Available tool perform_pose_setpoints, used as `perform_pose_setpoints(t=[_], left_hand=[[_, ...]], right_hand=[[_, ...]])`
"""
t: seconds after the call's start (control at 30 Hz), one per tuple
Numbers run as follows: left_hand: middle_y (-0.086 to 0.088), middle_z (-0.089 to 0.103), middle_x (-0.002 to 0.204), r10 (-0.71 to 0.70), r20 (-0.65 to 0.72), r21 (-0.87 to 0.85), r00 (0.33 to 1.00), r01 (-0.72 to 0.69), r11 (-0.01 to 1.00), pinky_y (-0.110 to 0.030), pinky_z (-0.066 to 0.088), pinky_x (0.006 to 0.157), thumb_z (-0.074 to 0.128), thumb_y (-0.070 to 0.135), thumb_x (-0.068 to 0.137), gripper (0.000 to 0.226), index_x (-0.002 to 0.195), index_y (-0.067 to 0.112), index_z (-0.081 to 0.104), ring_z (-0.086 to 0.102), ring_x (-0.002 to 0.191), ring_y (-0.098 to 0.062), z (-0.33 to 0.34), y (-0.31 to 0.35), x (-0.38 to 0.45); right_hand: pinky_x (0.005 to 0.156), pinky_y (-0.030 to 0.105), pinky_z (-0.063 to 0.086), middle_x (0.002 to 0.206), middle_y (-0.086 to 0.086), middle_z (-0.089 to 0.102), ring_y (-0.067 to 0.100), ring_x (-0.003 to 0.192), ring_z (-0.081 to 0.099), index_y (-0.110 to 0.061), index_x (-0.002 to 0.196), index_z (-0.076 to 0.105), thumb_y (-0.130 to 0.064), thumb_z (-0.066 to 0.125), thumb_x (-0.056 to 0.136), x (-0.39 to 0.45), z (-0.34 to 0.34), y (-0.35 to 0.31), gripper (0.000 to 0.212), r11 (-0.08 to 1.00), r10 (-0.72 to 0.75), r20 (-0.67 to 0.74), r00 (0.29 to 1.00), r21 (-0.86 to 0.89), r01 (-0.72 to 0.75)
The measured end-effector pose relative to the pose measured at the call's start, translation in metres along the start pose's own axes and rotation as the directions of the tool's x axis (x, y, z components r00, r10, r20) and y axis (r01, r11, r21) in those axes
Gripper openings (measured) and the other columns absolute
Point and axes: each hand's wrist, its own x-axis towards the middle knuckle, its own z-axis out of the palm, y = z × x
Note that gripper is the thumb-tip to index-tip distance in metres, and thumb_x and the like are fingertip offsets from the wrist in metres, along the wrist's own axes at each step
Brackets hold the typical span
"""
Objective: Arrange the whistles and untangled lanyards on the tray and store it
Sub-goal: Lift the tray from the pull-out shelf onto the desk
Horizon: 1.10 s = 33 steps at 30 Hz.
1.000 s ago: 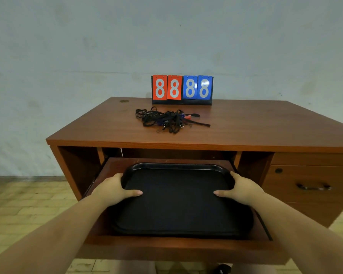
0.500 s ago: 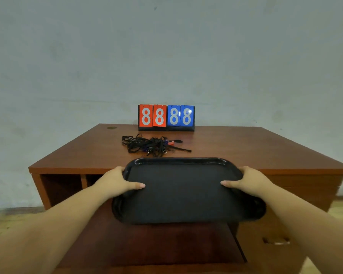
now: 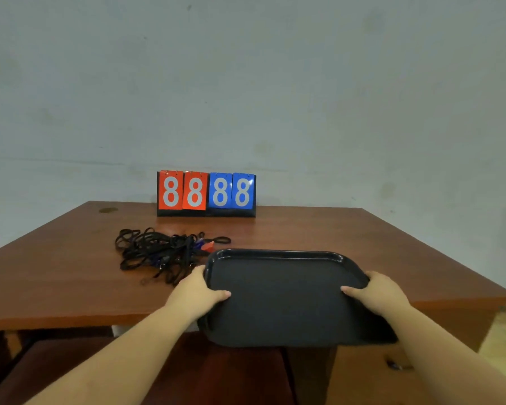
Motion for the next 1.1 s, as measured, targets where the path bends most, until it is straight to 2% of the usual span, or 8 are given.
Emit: perform_pose_setpoints(t=[0.33,0.5,0.6,0.67,0.8,1.1], left_hand=[[0.006,0.063,0.118,0.021,0.013,0.136,1.0,-0.022,0.991,-0.037,0.05,0.089,0.069,0.053,0.071,0.058,0.121,0.031,0.05,0.059,0.107,-0.019,0.059,0.03,0.064],[0.001,0.064,0.118,0.038,-0.04,0.303,0.998,-0.024,0.953,-0.037,0.045,0.093,0.06,0.064,0.072,0.06,0.121,0.032,0.05,0.057,0.111,-0.025,0.076,0.041,0.081],[-0.003,0.063,0.121,0.044,-0.079,0.395,0.996,-0.009,0.919,-0.037,0.04,0.094,0.055,0.068,0.072,0.065,0.125,0.032,0.047,0.054,0.115,-0.029,0.079,0.044,0.085],[-0.004,0.062,0.123,0.035,-0.083,0.427,0.996,0.004,0.904,-0.037,0.038,0.095,0.053,0.069,0.073,0.067,0.128,0.031,0.045,0.053,0.116,-0.03,0.081,0.045,0.088],[-0.003,0.061,0.124,0.011,-0.085,0.474,0.996,0.031,0.88,-0.038,0.037,0.096,0.048,0.074,0.073,0.072,0.131,0.032,0.041,0.052,0.118,-0.03,0.081,0.046,0.091],[-0.002,0.06,0.124,0.023,-0.107,0.592,0.994,0.045,0.805,-0.038,0.037,0.096,0.041,0.076,0.077,0.074,0.137,0.033,0.036,0.051,0.117,-0.027,0.054,0.039,0.081]], right_hand=[[0.06,0.027,0.044,0.089,0.001,0.061,0.02,0.079,0.059,-0.015,0.108,0.058,-0.049,0.064,0.081,0.074,-0.007,0.025,0.044,0.999,0.019,-0.044,0.999,-0.039,-0.02],[0.07,0.034,0.054,0.095,0.004,0.066,0.023,0.083,0.062,-0.015,0.11,0.06,-0.054,0.064,0.078,0.099,-0.005,0.037,0.051,0.998,0.038,-0.043,0.998,-0.044,-0.04],[0.063,0.031,0.052,0.093,0.003,0.065,0.021,0.079,0.062,-0.015,0.111,0.059,-0.056,0.063,0.078,0.109,-0.002,0.038,0.053,0.998,0.028,-0.04,0.999,-0.06,-0.03],[0.062,0.031,0.052,0.093,0.004,0.066,0.022,0.08,0.062,-0.015,0.111,0.06,-0.057,0.062,0.079,0.114,-0.001,0.036,0.053,0.997,0.008,-0.047,0.999,-0.081,-0.012],[0.074,0.04,0.056,0.094,0.005,0.067,0.026,0.085,0.062,-0.016,0.108,0.062,-0.06,0.059,0.078,0.121,0.003,0.036,0.053,0.992,-0.023,-0.088,0.996,-0.123,0.012],[0.076,0.04,0.056,0.1,0.005,0.065,0.027,0.093,0.059,-0.019,0.116,0.059,-0.066,0.054,0.078,0.124,0.018,0.019,0.061,0.983,-0.077,-0.073,0.994,-0.171,0.063]])
